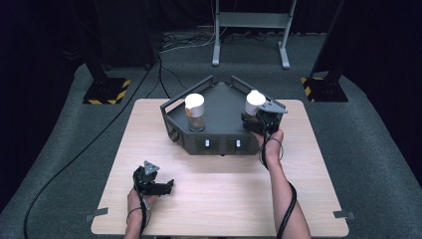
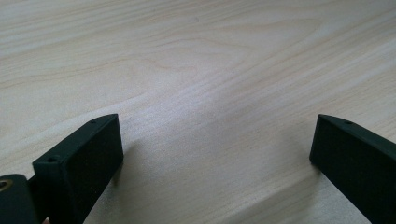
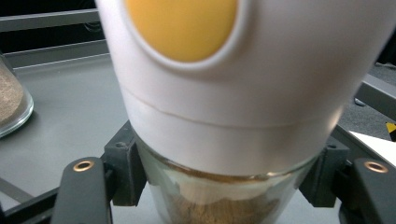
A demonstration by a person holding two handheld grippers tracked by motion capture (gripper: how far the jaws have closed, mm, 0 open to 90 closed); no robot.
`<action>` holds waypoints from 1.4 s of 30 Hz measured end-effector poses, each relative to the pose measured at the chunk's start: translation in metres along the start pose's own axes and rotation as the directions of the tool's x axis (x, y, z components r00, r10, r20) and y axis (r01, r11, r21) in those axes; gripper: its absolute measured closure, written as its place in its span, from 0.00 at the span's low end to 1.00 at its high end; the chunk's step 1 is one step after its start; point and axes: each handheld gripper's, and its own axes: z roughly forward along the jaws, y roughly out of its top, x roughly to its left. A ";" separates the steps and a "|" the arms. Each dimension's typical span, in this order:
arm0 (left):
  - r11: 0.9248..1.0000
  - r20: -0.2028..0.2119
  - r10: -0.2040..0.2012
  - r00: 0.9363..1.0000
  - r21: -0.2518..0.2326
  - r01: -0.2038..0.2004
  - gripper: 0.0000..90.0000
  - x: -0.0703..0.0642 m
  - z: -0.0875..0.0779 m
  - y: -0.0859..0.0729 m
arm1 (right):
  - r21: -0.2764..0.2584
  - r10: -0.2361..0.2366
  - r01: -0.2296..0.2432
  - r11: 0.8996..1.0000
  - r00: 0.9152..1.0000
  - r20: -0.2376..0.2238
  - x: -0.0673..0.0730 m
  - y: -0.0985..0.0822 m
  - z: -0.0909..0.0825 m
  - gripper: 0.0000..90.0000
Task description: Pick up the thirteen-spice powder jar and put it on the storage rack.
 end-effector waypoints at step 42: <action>1.000 -0.002 0.001 1.000 -0.001 -0.001 0.03 0.000 0.000 0.000 | 0.102 -0.018 0.024 0.995 0.998 -0.053 -0.007 0.005 -0.045 0.00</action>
